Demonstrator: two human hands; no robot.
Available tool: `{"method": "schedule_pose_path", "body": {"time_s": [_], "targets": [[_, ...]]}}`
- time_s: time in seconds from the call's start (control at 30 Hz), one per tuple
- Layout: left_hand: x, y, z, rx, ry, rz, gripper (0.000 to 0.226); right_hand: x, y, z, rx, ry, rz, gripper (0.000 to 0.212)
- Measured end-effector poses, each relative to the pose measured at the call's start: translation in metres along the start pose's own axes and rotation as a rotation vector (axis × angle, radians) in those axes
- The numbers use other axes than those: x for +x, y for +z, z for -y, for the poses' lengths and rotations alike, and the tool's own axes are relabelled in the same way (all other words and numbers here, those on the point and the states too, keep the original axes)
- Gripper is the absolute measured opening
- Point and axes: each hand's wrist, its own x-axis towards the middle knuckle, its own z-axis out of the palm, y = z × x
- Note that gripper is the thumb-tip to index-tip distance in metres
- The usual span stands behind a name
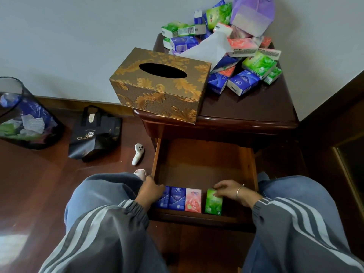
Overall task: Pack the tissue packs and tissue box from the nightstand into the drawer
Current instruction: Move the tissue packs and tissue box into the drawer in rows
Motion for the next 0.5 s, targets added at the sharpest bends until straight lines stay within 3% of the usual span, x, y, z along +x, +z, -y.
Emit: {"method": "schedule_pose_path", "body": {"time_s": [0.2,0.5], "targets": [[0.005,0.0,0.002,-0.013,-0.012,0.001,0.043,0.003,0.012,-0.003,-0.301,-0.012,-0.085,0.043],[0.003,0.0,0.002,0.012,-0.008,0.004,0.046,-0.002,0.029,0.005,-0.348,-0.136,-0.019,0.033]]}}
